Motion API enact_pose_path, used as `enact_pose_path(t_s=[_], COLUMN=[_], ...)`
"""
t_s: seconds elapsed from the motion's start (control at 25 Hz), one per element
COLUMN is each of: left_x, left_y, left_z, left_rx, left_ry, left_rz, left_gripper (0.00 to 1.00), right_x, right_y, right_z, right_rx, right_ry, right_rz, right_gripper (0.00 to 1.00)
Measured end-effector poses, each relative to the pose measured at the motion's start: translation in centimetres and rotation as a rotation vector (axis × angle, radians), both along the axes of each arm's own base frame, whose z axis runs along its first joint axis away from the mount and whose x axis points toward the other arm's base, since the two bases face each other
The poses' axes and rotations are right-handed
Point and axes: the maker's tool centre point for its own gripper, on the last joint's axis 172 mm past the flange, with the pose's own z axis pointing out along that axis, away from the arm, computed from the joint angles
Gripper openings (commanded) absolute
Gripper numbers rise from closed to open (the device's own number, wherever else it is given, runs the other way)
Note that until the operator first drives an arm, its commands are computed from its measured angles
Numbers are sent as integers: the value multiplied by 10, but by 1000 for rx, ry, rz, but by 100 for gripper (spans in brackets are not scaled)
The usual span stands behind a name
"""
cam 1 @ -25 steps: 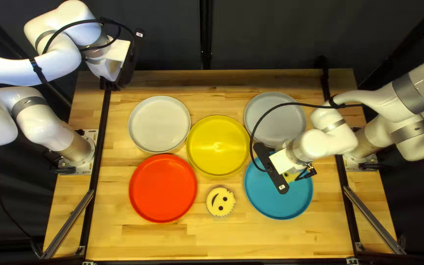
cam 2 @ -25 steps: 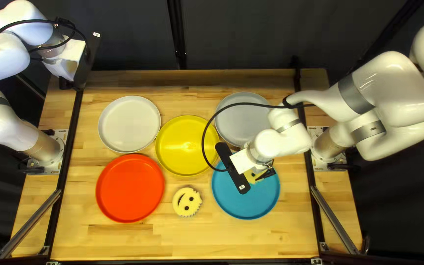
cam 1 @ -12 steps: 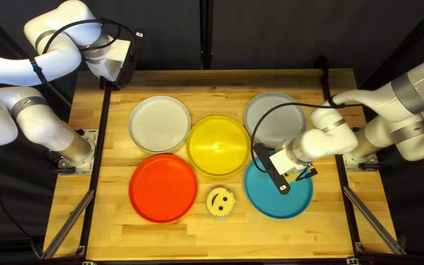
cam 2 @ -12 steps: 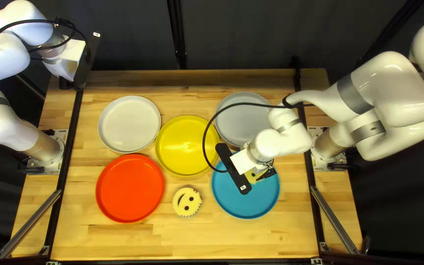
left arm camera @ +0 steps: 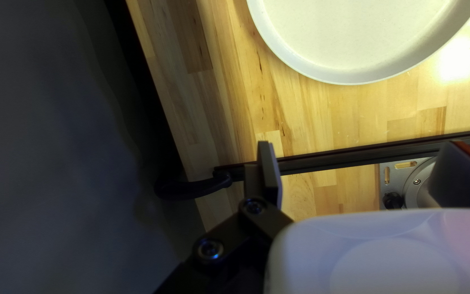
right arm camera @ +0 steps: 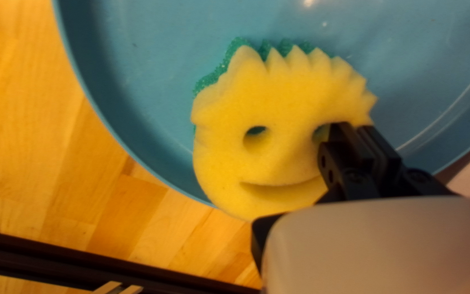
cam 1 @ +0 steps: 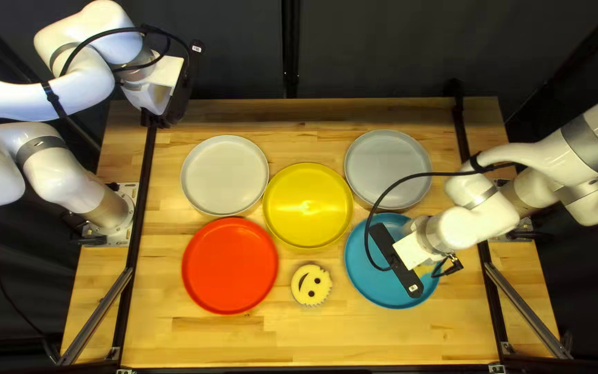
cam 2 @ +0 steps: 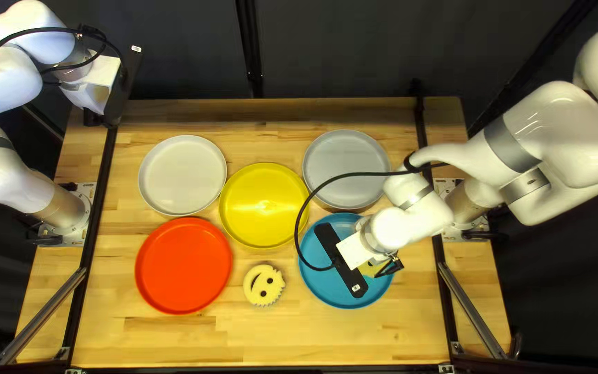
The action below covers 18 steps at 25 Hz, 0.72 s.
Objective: Pick up sponge and scrub the plate
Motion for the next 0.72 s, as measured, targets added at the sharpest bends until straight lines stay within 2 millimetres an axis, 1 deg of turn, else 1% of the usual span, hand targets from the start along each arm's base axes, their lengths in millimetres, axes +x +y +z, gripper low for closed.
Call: enact_pose_path(t_s=[0.28,0.44,0.6,0.72], left_x=[0,0,0,0], left_y=[0,0,0,0], left_z=[0,0,0,0], left_rx=[0,0,0,0], left_ry=[0,0,0,0], left_rz=[0,0,0,0], left_gripper=[100,100,100,100], right_x=[27,42,50,50], right_y=[-28,-40,-44,-38], right_z=[0,1,1,-1], right_rx=[9,9,11,15], right_ry=[-20,-30,-37,-38], right_rz=[-4,-2,4,14], right_gripper=[0,0,0,0])
